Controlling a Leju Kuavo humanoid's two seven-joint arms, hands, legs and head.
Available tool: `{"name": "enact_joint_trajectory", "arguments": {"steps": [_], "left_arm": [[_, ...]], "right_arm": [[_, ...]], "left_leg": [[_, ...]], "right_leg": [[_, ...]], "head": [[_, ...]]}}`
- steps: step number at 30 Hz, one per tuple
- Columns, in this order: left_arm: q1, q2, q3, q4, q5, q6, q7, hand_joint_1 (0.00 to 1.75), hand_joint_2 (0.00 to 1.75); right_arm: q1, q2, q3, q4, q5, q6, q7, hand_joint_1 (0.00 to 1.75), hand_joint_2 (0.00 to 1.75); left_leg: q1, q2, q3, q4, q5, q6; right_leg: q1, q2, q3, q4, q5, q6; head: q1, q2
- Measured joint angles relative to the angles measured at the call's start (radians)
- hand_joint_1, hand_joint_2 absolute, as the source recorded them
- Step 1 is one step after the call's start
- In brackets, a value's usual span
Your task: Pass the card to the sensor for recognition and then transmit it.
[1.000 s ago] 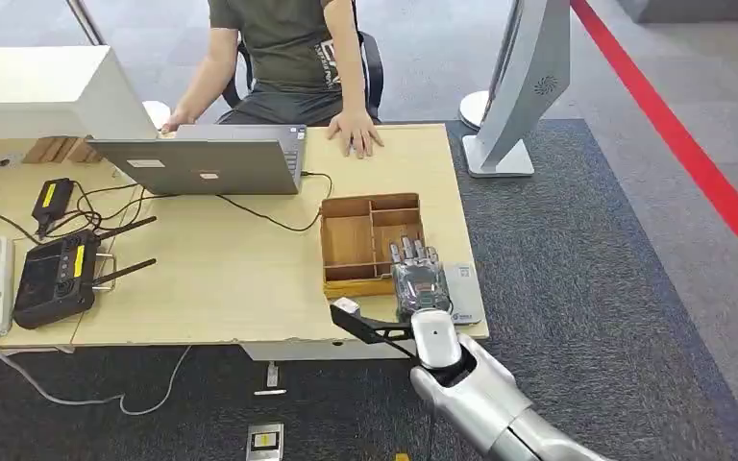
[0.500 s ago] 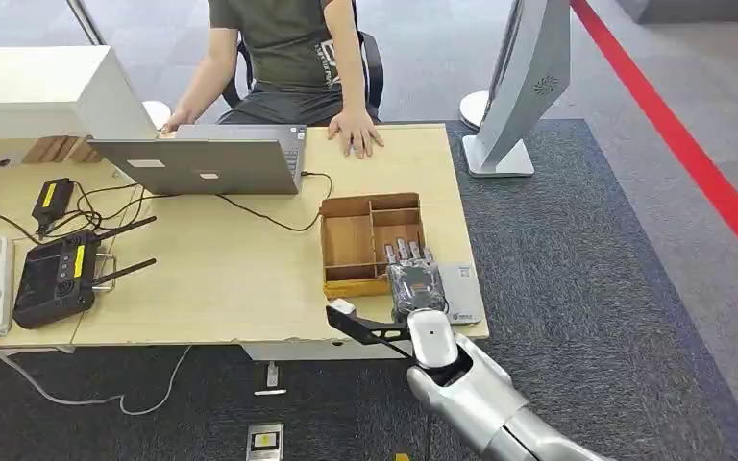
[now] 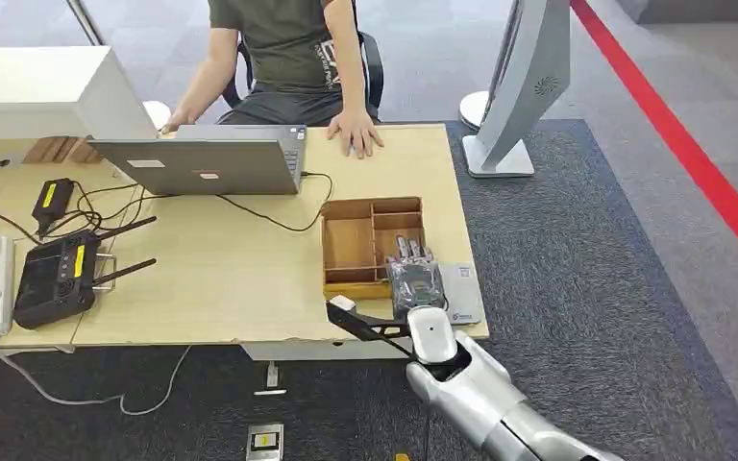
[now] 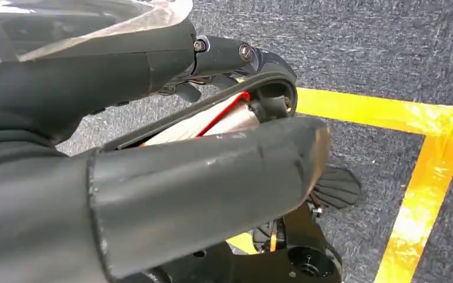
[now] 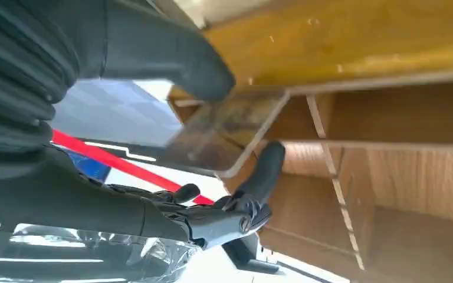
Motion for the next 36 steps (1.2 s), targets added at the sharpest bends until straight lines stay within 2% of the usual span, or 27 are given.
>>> {"name": "enact_joint_trajectory", "arguments": {"steps": [18,26,31,36], "left_arm": [[0.000,0.000,0.000,0.000,0.003,0.007,0.006,0.00,0.00],[0.000,0.000,0.000,0.000,-0.018,-0.006,-0.018,0.00,0.00],[0.000,0.000,0.000,0.000,-0.035,-0.010,-0.025,0.00,0.00],[0.001,0.000,0.000,0.000,-0.046,-0.017,-0.025,0.00,0.00]], "right_arm": [[-0.026,0.005,0.008,0.025,0.019,0.016,0.004,1.75,1.75],[-0.039,0.002,0.013,0.028,0.019,0.009,-0.003,1.75,1.75],[-0.069,-0.020,0.013,-0.026,0.036,0.034,0.016,1.75,1.75],[-0.082,-0.058,0.013,-0.137,0.067,0.051,0.026,1.75,1.75]], "left_leg": [[0.000,0.000,0.002,0.000,0.000,0.000],[0.000,0.000,0.002,0.000,0.001,-0.001],[0.000,0.000,0.002,0.000,0.001,-0.001],[0.000,0.000,0.002,0.000,0.001,-0.001]], "right_leg": [[0.000,0.000,0.002,0.000,0.000,0.000],[0.000,0.000,0.003,0.000,0.001,0.000],[0.000,0.000,0.002,0.000,0.001,-0.001],[0.000,0.000,0.002,0.000,0.001,-0.001]], "head": [[0.000,0.000],[0.000,0.000],[0.000,0.000],[0.000,0.000]]}}
